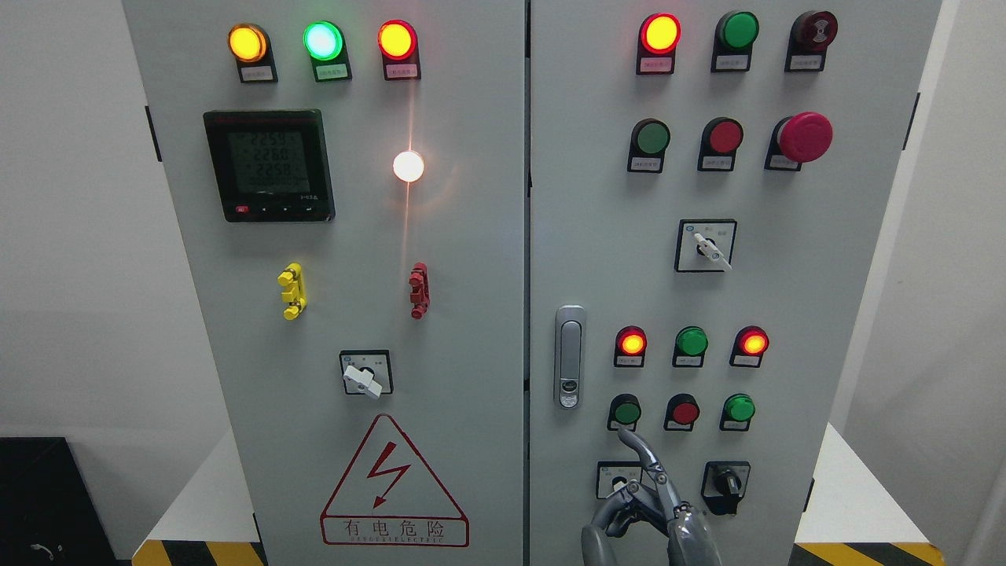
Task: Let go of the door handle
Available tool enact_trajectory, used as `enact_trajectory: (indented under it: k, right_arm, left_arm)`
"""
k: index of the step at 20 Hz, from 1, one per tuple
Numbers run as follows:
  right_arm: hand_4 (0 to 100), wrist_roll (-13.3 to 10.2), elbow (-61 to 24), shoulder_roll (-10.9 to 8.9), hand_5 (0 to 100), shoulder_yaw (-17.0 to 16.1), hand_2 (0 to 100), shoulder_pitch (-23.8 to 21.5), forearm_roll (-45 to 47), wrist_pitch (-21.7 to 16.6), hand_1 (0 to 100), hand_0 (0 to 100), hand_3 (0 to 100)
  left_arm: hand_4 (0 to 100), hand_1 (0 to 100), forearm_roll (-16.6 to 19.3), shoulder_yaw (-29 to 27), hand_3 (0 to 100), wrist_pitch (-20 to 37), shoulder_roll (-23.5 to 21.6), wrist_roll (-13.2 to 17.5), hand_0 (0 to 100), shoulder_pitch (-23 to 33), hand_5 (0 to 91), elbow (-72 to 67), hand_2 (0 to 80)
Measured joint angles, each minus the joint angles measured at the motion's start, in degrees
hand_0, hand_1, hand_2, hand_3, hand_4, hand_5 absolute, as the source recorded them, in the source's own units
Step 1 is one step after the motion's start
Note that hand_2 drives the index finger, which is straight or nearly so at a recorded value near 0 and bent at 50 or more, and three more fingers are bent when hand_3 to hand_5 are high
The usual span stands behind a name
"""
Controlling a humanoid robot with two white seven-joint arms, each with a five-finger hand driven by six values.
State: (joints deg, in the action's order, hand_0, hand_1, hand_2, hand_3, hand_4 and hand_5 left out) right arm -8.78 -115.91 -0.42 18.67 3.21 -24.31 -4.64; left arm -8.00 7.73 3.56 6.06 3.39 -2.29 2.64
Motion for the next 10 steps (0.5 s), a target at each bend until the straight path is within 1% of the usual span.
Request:
enact_trajectory:
  k: [4,7,10]
  right_arm:
    - [99,-0.1,0.0,0.24,100,0.0,0,1.7,-5.3,3.5,35,52,95]
    - [100,-0.1,0.1,0.88,100,0.0,0,2.9,-9.3,5.9,35,53,96]
    - [100,-0.3,0.3,1.52,100,0.0,0,3.7,-13.9,7.5,34,53,98]
  left_arm:
    - [0,56,0.0,0.0,0,0.0,0.0,0.0,12,0.0,0.0,0.0,0.0]
    - [0,56,0.0,0.0,0,0.0,0.0,0.0,12,0.0,0.0,0.0,0.0]
    - [0,56,0.0,0.0,0,0.0,0.0,0.0,12,0.0,0.0,0.0,0.0]
